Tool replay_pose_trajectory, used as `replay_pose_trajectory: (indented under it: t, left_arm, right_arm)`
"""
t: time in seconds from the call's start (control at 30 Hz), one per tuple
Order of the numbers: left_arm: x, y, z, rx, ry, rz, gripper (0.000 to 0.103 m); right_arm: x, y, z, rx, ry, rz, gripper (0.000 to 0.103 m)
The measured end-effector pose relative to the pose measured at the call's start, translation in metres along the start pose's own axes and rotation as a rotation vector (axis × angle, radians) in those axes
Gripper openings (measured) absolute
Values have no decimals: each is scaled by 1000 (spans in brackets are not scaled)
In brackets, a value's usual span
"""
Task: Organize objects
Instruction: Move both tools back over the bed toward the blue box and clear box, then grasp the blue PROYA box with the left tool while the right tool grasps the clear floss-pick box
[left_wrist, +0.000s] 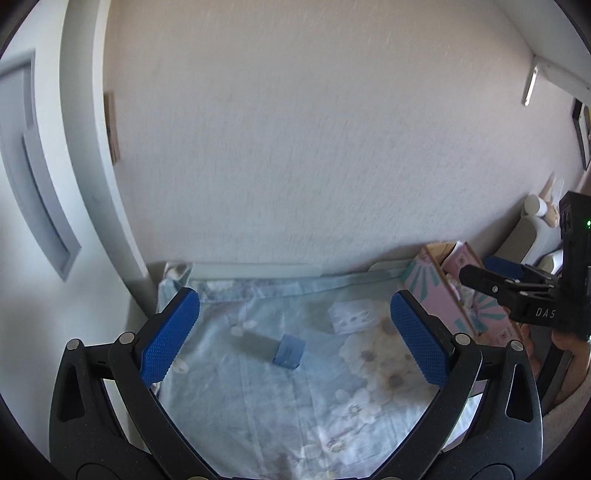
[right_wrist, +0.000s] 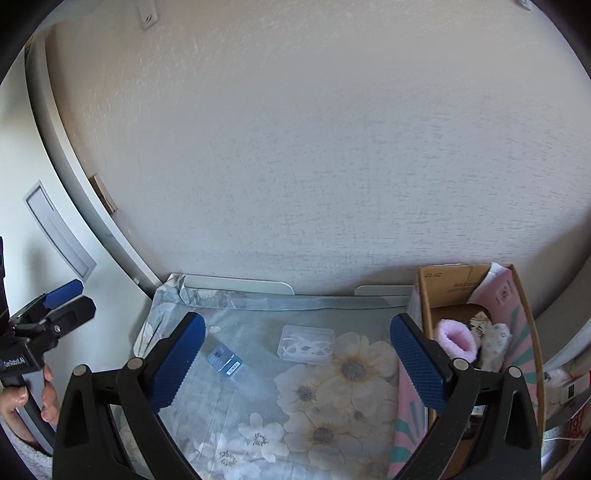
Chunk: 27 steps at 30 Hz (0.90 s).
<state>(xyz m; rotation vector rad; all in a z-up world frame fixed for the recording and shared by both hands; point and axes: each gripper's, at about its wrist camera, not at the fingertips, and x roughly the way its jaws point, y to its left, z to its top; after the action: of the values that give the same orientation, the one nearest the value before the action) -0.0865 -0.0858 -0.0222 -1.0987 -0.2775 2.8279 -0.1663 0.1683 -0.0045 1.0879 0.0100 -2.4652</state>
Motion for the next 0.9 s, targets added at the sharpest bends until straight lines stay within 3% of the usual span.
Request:
replay_pose_trajectory:
  t: [0.37,0.7,0.9]
  left_arm:
    - [45,16,-35,3,44,11,103]
    - [107,26,-78,-23,116,-24,103]
    - [149,20,-98,33,162,-35,95]
  right_arm:
    - [50,11,-22,-49,32,-12,100]
    - [117,8,-60,-63,131,-28,100]
    - [158,4,-71,-67,169,-74,100]
